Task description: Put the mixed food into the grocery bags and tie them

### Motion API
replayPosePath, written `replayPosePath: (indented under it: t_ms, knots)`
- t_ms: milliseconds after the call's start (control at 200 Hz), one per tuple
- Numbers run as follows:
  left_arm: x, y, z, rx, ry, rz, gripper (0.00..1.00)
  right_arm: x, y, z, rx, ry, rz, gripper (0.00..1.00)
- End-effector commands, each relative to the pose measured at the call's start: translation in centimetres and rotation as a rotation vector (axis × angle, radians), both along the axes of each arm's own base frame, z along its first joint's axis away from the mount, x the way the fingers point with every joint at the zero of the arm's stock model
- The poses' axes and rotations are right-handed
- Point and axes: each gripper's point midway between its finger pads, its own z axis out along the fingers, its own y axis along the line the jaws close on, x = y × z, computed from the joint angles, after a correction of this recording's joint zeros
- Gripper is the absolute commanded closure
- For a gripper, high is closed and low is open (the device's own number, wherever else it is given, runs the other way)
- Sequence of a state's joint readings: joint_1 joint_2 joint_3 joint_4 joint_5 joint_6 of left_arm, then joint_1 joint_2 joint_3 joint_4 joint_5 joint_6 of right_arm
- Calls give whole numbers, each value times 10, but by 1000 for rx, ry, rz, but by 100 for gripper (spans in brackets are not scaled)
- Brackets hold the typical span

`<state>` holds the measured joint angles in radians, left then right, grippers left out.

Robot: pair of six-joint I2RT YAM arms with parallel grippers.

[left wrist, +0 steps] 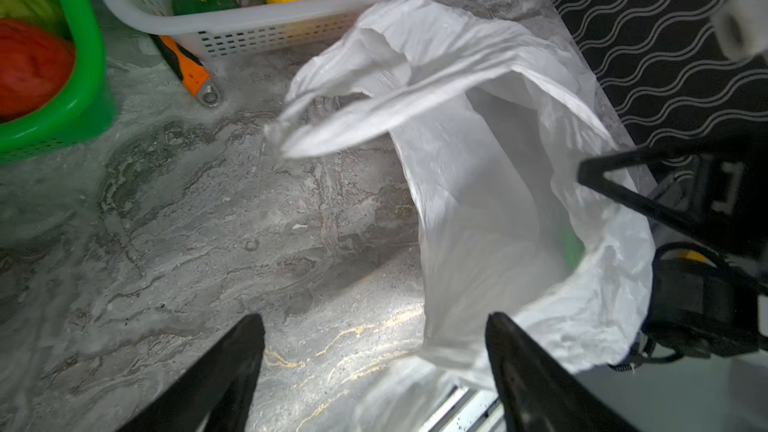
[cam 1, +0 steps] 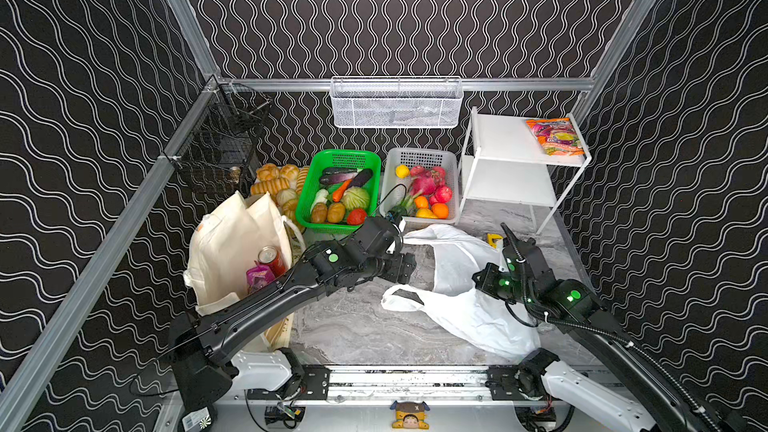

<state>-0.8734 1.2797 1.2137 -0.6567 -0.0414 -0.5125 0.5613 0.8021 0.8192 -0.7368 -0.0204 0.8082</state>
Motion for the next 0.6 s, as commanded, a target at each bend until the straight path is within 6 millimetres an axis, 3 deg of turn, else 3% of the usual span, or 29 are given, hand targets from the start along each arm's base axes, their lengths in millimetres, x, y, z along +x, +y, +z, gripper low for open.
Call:
replayPosePath:
  t_ms: [0,140,370,596]
  knots:
    - [14,1,3,-113,33,58,15,-4,6,15,80,-23,8,100]
    - [14,-4,2,-260,76,18,12,-5,18,36,182,-83,40,100]
    - [7,-22,-19,-466,177,-4,11,-3,34,67,343,-152,67,100]
    - [7,-49,-19,-709,260,-36,19,-1,47,83,494,-182,83,100]
